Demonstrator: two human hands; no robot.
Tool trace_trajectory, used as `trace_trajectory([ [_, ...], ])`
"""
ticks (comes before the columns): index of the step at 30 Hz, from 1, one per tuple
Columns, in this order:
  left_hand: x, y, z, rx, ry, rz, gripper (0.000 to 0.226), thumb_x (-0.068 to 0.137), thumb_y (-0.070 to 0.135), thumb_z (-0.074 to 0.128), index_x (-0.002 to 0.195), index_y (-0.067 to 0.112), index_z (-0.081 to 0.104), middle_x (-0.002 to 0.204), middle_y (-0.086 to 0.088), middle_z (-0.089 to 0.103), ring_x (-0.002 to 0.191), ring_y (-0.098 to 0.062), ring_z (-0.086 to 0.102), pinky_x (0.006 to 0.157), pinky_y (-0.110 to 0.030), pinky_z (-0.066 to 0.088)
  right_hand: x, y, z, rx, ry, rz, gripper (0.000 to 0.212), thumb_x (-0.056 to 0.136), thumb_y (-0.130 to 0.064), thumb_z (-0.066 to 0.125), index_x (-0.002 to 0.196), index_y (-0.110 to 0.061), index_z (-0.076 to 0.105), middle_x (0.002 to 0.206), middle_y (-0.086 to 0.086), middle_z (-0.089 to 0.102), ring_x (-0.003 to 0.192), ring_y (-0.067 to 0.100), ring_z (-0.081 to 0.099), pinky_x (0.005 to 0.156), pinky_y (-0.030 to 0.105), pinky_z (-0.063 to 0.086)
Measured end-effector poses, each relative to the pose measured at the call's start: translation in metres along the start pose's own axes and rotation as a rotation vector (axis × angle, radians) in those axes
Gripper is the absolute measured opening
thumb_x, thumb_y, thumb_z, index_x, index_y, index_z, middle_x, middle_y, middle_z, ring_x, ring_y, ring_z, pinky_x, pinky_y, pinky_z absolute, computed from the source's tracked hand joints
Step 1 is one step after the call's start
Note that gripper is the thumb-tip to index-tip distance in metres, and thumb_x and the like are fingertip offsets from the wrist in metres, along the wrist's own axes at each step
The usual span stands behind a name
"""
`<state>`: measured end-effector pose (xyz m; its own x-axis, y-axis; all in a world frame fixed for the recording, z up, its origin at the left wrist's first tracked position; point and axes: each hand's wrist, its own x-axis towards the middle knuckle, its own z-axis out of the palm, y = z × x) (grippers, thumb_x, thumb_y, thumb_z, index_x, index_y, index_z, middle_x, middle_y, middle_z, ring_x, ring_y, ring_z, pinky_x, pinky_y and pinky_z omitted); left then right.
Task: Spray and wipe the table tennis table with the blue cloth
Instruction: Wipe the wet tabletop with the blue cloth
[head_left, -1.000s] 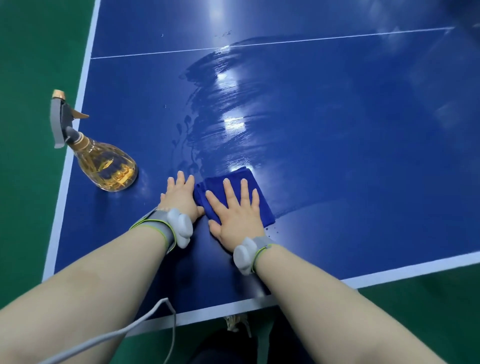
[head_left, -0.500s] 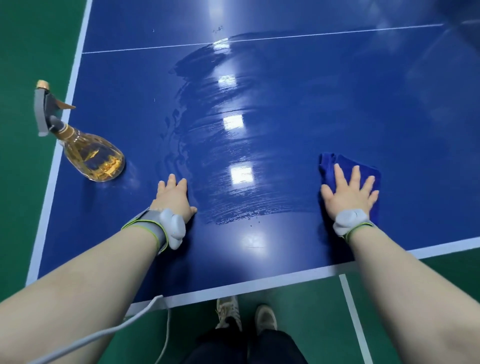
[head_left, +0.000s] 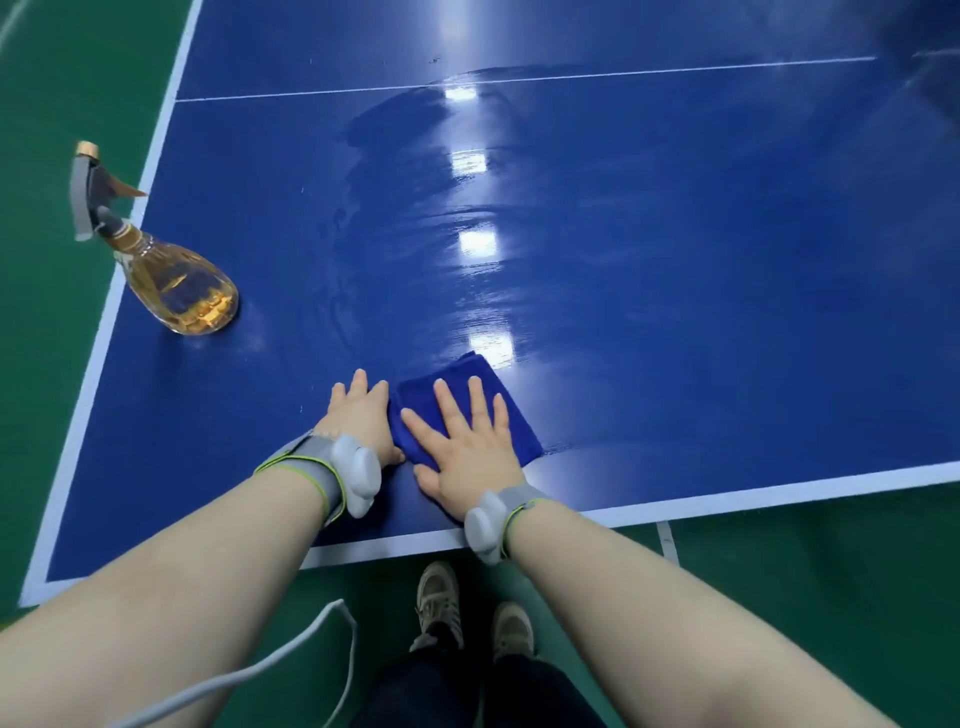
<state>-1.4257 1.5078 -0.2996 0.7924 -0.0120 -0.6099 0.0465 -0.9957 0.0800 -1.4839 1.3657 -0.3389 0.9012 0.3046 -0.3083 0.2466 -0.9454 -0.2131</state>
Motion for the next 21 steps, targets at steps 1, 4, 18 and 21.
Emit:
trace_trajectory([
  [1, -0.003, 0.002, 0.002, 0.003, -0.004, 0.001, 0.091, 0.073, 0.036, 0.076, 0.145, 0.015, 0.024, 0.159, -0.009, 0.0, 0.145, -0.035, 0.004, 0.113, -0.044, 0.027, -0.001, 0.005, 0.0, 0.009, 0.003, -0.014, 0.068, 0.094, -0.05, 0.045, 0.153, -0.046, 0.013, 0.165, 0.0, -0.009, 0.147, 0.04, -0.018, 0.115, 0.056, -0.015],
  [4, -0.011, 0.01, 0.005, 0.021, -0.02, -0.007, 0.093, 0.072, 0.036, 0.079, 0.145, 0.017, 0.024, 0.159, -0.007, 0.0, 0.146, -0.033, 0.004, 0.111, -0.045, 0.03, -0.006, 0.033, -0.005, 0.026, 0.038, 0.032, 0.068, 0.092, -0.05, 0.049, 0.152, -0.046, 0.016, 0.165, -0.002, -0.004, 0.148, 0.038, -0.014, 0.116, 0.054, -0.013],
  [18, -0.041, 0.059, 0.028, 0.047, -0.045, -0.017, 0.098, 0.074, 0.036, 0.079, 0.149, 0.022, 0.017, 0.16, -0.002, -0.006, 0.147, -0.031, 0.001, 0.106, -0.047, 0.036, -0.063, 0.196, -0.02, 0.139, 0.124, 0.683, 0.067, 0.096, -0.052, 0.037, 0.155, -0.042, 0.006, 0.164, 0.003, -0.009, 0.148, 0.041, -0.013, 0.119, 0.056, -0.004],
  [21, -0.044, 0.065, 0.03, 0.05, -0.051, -0.031, 0.099, 0.074, 0.037, 0.079, 0.149, 0.025, 0.015, 0.159, 0.0, -0.007, 0.147, -0.03, 0.0, 0.105, -0.05, 0.039, -0.065, 0.156, -0.014, 0.089, 0.104, 0.541, 0.07, 0.095, -0.052, 0.04, 0.155, -0.041, 0.005, 0.164, 0.006, -0.01, 0.146, 0.045, -0.013, 0.117, 0.059, -0.005],
])
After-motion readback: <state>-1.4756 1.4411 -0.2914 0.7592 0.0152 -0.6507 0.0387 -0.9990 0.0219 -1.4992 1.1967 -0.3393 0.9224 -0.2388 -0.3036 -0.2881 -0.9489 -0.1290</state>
